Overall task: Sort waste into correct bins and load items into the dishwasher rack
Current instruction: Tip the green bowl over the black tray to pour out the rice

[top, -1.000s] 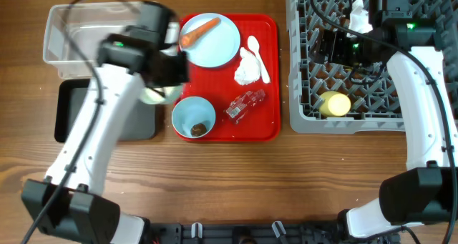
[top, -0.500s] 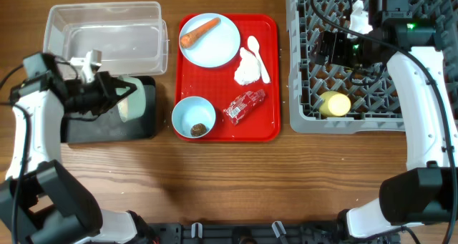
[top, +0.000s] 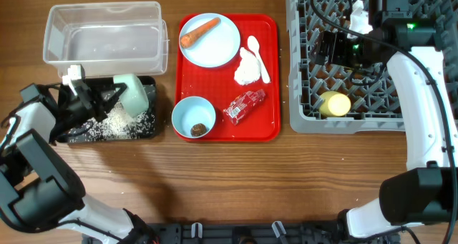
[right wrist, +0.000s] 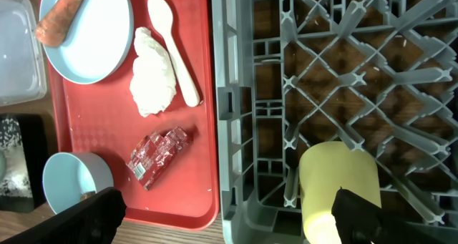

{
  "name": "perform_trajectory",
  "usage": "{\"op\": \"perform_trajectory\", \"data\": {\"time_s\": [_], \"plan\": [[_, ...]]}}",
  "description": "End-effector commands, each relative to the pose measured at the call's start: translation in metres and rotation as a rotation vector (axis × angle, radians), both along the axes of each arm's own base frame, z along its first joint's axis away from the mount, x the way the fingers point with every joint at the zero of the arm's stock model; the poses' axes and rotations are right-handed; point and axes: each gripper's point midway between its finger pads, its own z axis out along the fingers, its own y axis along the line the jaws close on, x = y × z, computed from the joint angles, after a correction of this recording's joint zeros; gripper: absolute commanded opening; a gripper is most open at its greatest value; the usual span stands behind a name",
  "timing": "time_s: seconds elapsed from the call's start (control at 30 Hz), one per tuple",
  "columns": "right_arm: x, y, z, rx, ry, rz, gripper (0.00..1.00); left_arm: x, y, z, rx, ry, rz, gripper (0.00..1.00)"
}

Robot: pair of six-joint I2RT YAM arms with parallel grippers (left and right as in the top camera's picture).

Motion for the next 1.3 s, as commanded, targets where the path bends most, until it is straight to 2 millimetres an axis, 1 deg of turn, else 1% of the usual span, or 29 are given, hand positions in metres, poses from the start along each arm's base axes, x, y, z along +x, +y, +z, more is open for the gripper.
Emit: {"op": "perform_trajectory", "data": {"time_s": [0.0,0.17,0.23,0.4,0.63,0.7,0.77,0.8,0.83,0.9,0.93,1.03,1.07,1.13,1.2,1.27], "plan": [[-0.002,-0.002,0.008,-0.028,-0.033,0.023,0.97,-0.002,-0.001,0.013,-0.104,-0.029,0.004,0.04],[-0.001,-0.002,0.009,-0.028,-0.034,0.024,0.97,-0.004,-0.002,0.014,-0.165,0.061,0.012,0.04],[-0.002,-0.002,0.008,-0.028,-0.033,0.024,0.97,-0.005,0.002,0.014,-0.185,0.088,0.024,0.04],[-0.001,-0.002,0.009,-0.028,-0.034,0.024,0.97,-0.007,0.024,0.014,-0.207,0.108,0.091,0.04],[-0.001,-0.002,0.009,-0.028,-0.034,0.024,0.97,-0.008,0.024,0.014,-0.215,0.12,0.094,0.04],[-0.002,-0.002,0.008,-0.028,-0.033,0.024,0.97,-0.009,0.02,0.016,-0.216,0.124,0.082,0.04],[-0.001,-0.002,0.009,-0.028,-0.034,0.024,0.98,-0.009,0.005,0.025,-0.19,0.094,0.04,0.04],[-0.001,-0.002,0.009,-0.029,-0.034,0.024,1.0,-0.009,-0.008,0.034,-0.159,0.063,0.004,0.04],[-0.001,-0.002,0.009,-0.028,-0.034,0.023,1.0,-0.009,-0.02,0.042,-0.118,0.036,-0.031,0.04],[-0.002,-0.002,0.008,-0.028,-0.033,0.023,1.0,-0.008,-0.049,0.061,0.055,-0.027,-0.112,0.04],[-0.002,-0.002,0.008,-0.027,-0.032,0.023,1.0,-0.007,-0.07,0.071,0.224,-0.036,-0.152,0.04],[-0.002,-0.002,0.009,-0.026,-0.032,0.021,1.0,-0.001,-0.103,0.08,0.496,-0.048,-0.149,0.04],[-0.002,-0.002,0.008,-0.026,-0.032,0.021,0.99,0.005,-0.122,0.078,0.645,-0.055,-0.113,0.04],[-0.002,-0.002,0.008,-0.026,-0.031,0.021,0.99,0.014,-0.14,0.069,0.806,-0.057,-0.061,0.04],[-0.002,-0.002,0.008,-0.026,-0.031,0.021,1.0,0.024,-0.165,0.052,1.02,-0.091,-0.02,0.04],[-0.002,-0.002,0.009,-0.026,-0.032,0.021,0.99,0.031,-0.188,0.03,1.168,-0.114,-0.013,0.04]]}}
